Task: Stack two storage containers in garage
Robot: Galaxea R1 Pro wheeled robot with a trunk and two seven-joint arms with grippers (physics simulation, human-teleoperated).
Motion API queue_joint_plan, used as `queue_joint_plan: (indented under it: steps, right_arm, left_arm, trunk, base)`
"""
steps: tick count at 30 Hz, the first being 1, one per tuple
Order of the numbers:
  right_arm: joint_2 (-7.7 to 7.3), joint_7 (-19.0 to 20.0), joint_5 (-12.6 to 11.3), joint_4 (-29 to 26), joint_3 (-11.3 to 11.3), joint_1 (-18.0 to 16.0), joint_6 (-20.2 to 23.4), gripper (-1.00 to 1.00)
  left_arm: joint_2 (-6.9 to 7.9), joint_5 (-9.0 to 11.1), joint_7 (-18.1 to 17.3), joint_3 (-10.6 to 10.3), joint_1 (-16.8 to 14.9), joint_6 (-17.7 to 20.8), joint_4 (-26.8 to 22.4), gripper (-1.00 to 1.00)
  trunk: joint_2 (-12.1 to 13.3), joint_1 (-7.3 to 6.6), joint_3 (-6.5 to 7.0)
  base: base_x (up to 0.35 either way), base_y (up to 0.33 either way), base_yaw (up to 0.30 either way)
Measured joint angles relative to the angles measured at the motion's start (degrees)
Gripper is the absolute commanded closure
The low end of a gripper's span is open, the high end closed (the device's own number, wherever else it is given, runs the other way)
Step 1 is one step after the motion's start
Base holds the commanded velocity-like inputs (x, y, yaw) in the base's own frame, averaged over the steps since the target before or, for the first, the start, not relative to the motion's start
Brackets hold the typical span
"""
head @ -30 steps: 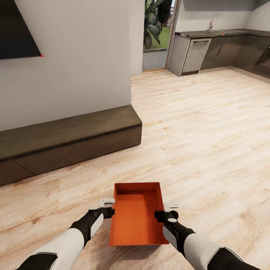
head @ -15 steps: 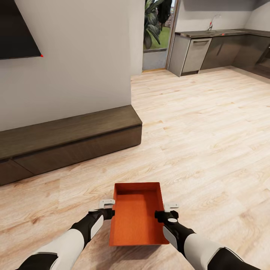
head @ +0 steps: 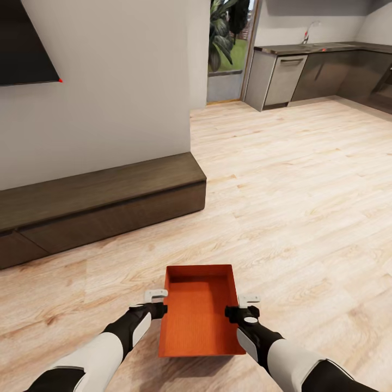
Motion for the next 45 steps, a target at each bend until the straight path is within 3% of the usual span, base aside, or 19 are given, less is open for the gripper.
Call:
queue_joint_plan:
  steps: [25,30,45]
  right_arm:
    - [-0.47,0.26,0.0,0.0,0.08,0.0,0.0,-1.0]
    - [-0.47,0.26,0.0,0.0,0.09,0.01,0.0,-1.0]
    - [-0.55,0.26,0.0,0.0,0.15,0.01,0.0,-1.0]
  left_arm:
    - [-0.01,-0.02,-0.09,-0.05,-0.08,-0.01,-0.01,-1.0]
    - [-0.03,0.01,-0.08,-0.05,-0.07,-0.08,-0.03,-1.0]
    - [-0.1,0.03,-0.08,-0.05,-0.09,-0.01,0.05,-1.0]
  trunk:
    - [-10.03,5.49,-4.49]
    - [-10.04,5.5,-4.49]
    - [-16.04,8.79,-7.18]
  base:
    - [0.0,0.0,0.0]
    - [0.0,0.0,0.0]
    - [0.0,0.0,0.0]
